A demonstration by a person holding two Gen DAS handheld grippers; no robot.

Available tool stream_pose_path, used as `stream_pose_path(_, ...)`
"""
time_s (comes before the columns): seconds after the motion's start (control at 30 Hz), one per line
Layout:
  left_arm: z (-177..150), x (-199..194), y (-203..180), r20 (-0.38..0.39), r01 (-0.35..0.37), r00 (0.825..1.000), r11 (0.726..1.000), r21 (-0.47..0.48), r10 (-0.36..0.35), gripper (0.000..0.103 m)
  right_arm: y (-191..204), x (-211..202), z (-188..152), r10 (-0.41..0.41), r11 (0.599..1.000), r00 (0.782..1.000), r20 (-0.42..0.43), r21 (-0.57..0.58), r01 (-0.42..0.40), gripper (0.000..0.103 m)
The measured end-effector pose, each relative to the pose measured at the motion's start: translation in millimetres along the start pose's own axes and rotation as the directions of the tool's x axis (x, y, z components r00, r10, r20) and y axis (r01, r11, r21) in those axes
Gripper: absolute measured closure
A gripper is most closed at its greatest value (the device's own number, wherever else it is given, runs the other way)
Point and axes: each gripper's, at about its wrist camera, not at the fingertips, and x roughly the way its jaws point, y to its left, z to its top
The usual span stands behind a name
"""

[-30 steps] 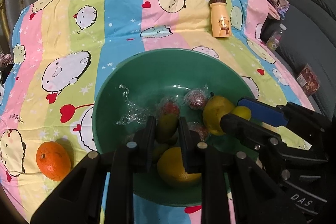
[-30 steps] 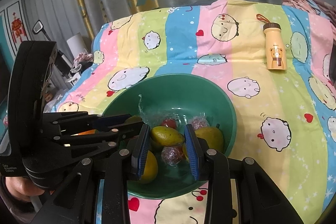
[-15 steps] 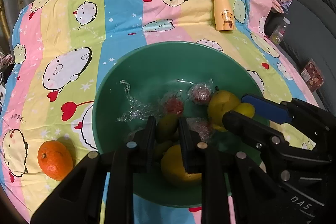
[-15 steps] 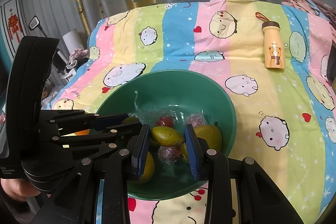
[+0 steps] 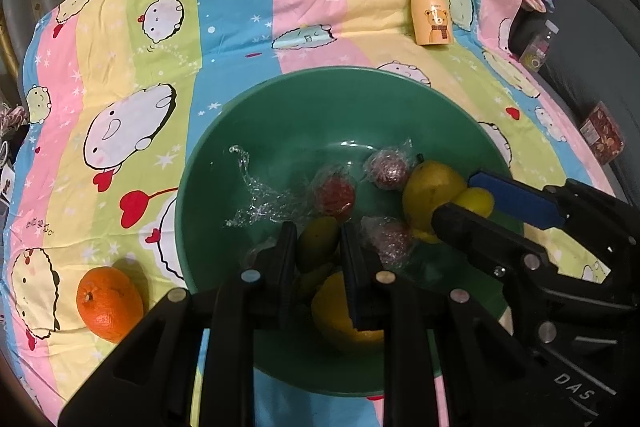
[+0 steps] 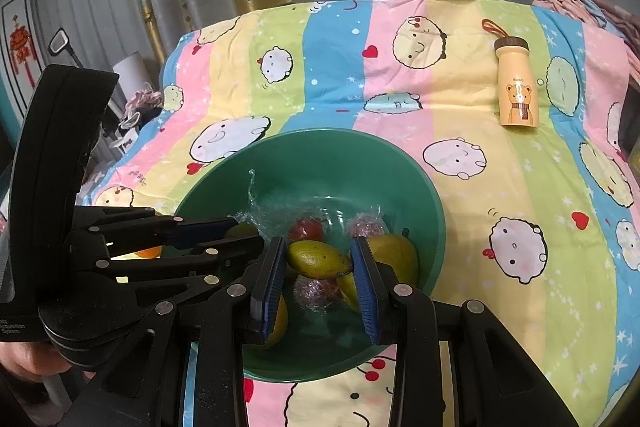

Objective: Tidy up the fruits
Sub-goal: 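Lower both green fruits into the basin and open both grippers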

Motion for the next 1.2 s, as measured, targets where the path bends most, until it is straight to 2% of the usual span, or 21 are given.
stream_pose_path(0.87, -1.1, 12.4, -0.9, -0.072, -0.042, 0.996, 0.999, 0.016, 0.043, 0.081, 1.3, 4.7, -1.1, -0.054, 0.998, 0.998, -0.037, -0.019, 0.053, 0.068)
stream_pose_path(1.2, 0.4, 12.9, -3.6, -0.077, -0.059, 0.995, 0.998, 0.025, 0.061, 0.081, 3.5, 4.9, -0.4, -0.071, 0.997, 0.996, -0.050, -0.018, 0.070, 0.068)
